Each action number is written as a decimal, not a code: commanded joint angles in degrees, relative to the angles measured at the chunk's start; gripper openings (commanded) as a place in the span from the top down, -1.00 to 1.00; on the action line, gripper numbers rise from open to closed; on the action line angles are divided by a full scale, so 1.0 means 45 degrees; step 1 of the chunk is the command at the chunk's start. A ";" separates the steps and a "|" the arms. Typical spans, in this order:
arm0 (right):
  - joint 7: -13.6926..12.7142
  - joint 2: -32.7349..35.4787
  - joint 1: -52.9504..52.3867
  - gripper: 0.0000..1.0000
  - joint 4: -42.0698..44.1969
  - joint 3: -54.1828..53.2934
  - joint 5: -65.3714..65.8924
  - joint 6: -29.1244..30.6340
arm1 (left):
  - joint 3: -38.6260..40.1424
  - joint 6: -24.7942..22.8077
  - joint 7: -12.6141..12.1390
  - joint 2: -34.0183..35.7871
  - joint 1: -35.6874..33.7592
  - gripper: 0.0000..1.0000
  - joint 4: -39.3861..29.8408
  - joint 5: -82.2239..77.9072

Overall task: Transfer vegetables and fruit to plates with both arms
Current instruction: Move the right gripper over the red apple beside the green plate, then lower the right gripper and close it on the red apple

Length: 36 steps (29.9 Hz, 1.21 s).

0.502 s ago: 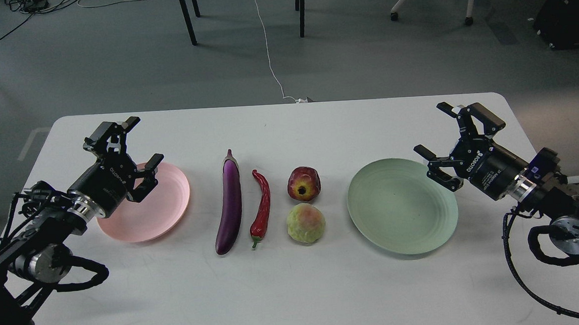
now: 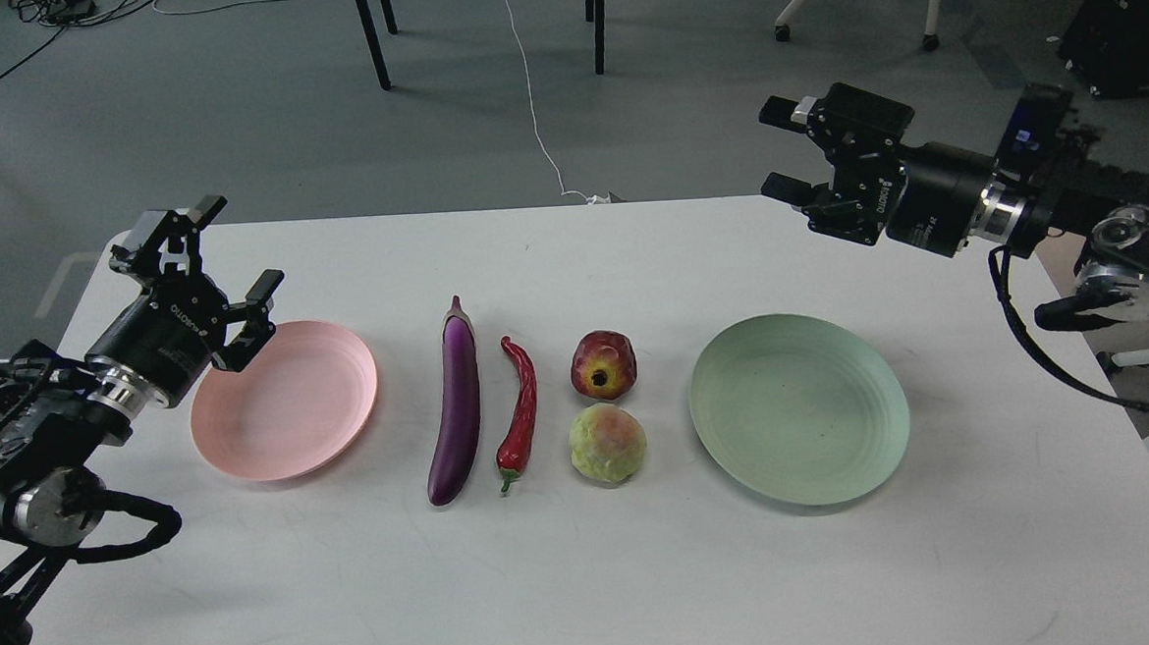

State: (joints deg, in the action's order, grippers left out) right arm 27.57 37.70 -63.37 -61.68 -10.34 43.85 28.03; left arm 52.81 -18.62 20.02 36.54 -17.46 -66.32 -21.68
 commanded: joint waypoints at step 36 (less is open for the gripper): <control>0.0095 -0.8378 -0.2677 -0.99 0.6167 0.7024 0.6858 -0.1541 | 0.1194 -0.1702 0.0649 0.0376 0.0209 -0.98 -0.0867 0.0383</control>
State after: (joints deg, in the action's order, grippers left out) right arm 28.00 0.25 -76.46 -34.85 21.27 74.78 21.39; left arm 58.12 -26.36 22.98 38.24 -16.56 -69.79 -19.95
